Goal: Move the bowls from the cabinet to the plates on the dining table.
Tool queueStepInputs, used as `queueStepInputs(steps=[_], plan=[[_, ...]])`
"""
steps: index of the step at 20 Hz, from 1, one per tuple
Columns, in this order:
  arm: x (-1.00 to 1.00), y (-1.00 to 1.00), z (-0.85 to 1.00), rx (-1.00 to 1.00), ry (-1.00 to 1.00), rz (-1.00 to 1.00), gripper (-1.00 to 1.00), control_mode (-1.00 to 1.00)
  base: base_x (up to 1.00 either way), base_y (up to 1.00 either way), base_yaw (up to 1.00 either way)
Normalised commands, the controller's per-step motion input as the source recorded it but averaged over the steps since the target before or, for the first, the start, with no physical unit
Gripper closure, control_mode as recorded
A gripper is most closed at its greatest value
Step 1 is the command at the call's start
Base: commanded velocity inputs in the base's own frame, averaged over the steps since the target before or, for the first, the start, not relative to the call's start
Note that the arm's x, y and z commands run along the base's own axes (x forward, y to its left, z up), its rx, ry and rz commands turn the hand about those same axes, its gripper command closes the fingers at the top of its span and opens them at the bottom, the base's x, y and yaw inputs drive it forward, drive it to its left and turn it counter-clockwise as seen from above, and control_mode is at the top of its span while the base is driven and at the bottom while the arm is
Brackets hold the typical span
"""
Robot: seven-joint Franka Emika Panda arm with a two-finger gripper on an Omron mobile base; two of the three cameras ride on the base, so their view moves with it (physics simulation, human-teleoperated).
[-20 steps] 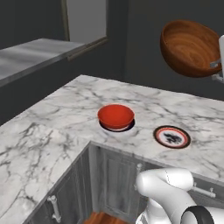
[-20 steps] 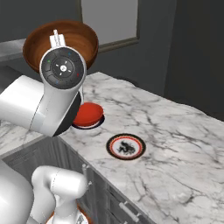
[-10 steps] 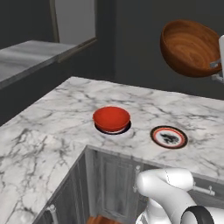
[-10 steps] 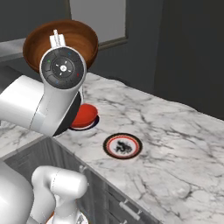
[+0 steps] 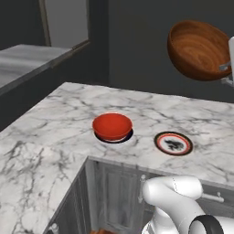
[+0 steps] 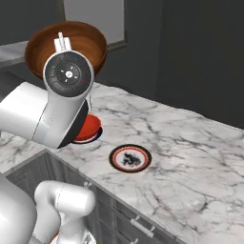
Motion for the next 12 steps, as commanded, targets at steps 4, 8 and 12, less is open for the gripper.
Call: queueStepInputs(steps=[4, 8, 12], plan=[[0.0, 0.0, 0.0, 0.0, 0.0, 0.0, 1.0, 1.0, 0.0, 0.0, -0.25], [0.0, 0.0, 0.0, 0.0, 0.0, 0.0, 1.0, 1.0, 0.0, 0.0, -0.25], [0.0, 0.0, 0.0, 0.0, 0.0, 0.0, 1.0, 1.0, 0.0, 0.0, -0.25]])
